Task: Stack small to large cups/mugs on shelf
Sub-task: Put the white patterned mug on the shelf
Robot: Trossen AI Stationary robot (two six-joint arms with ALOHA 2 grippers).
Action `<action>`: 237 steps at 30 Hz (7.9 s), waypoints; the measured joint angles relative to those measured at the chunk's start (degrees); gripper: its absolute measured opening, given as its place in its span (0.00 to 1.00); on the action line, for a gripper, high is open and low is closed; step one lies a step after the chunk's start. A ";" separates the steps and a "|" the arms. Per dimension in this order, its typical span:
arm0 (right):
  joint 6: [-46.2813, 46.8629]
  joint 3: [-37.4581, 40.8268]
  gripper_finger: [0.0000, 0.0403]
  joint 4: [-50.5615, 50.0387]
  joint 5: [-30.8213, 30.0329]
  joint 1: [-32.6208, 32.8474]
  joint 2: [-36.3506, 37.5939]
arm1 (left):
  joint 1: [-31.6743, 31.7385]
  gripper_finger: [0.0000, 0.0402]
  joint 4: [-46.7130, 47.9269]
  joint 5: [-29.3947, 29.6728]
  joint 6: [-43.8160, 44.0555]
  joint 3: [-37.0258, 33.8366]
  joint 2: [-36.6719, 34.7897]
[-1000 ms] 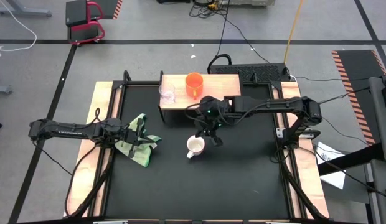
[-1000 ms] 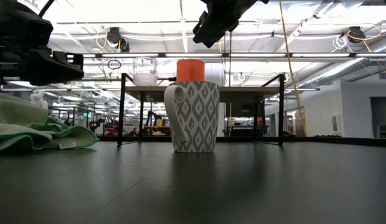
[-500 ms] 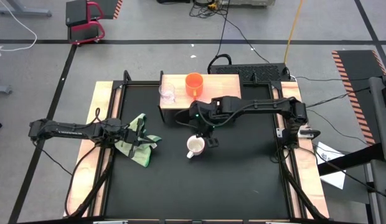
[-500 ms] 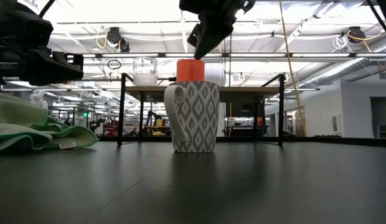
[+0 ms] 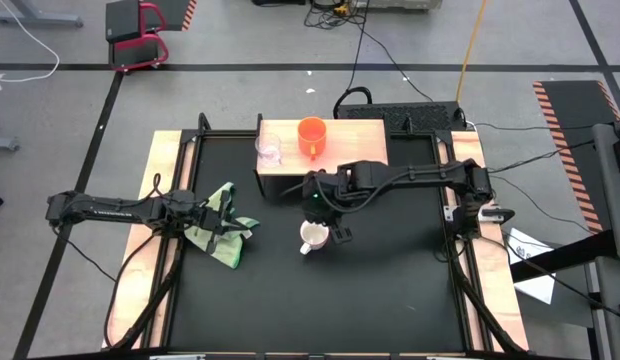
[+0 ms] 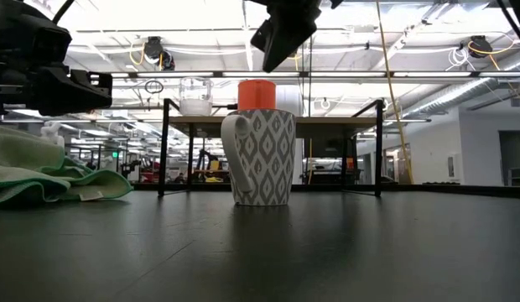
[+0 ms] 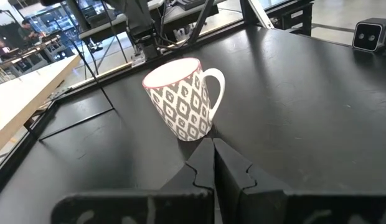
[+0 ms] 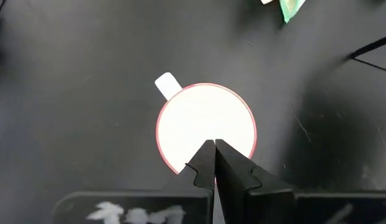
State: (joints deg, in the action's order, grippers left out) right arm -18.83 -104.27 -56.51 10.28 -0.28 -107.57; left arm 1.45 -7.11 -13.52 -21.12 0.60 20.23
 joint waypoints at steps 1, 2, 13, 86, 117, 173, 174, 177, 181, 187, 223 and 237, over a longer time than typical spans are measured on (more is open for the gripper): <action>-0.11 0.00 0.00 -0.02 0.02 0.19 0.00 | 0.00 0.00 0.00 0.00 0.00 0.00 0.00; -0.13 0.00 0.00 0.07 0.02 0.36 0.00 | 0.00 0.00 0.00 0.00 0.00 0.00 0.00; 0.30 0.02 0.00 0.56 0.00 0.40 0.00 | 0.00 0.01 0.02 -0.02 0.11 0.00 0.00; -2.73 3.20 0.33 3.53 4.87 -5.15 -5.14 | 0.00 0.01 0.52 -0.07 0.50 0.02 -0.02; -1.24 6.21 0.33 6.82 5.03 -5.24 -5.09 | 0.02 0.02 0.39 -0.07 0.95 0.02 -0.02; -0.48 10.86 0.23 12.18 4.98 -5.30 -5.11 | 0.02 0.02 0.45 -0.04 1.88 0.02 -0.02; -0.50 10.86 0.22 12.18 4.98 -5.30 -5.11 | 0.00 0.02 0.45 -0.04 1.88 0.02 -0.02; -0.52 10.86 0.17 12.18 4.98 -5.30 -5.11 | 0.02 0.02 0.46 -0.04 1.92 0.02 -0.02; -0.96 10.86 0.11 12.18 4.80 -5.30 -5.11 | 0.02 0.02 0.46 -0.04 2.01 0.02 -0.02; -1.03 10.86 0.03 12.13 4.74 -5.30 -5.11 | 0.00 0.02 0.46 -0.04 2.14 0.02 0.00; -0.50 10.89 0.03 9.32 4.52 -5.24 -0.97 | 0.01 0.02 0.44 -0.04 2.36 0.02 -0.01; -0.33 10.75 0.03 7.82 4.70 -5.01 1.27 | 0.02 0.02 0.42 -0.04 2.43 0.02 0.00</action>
State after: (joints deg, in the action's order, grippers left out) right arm -19.16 -93.51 -48.69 14.98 -5.30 -106.30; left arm 1.48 -6.70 -13.56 -18.70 0.62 20.23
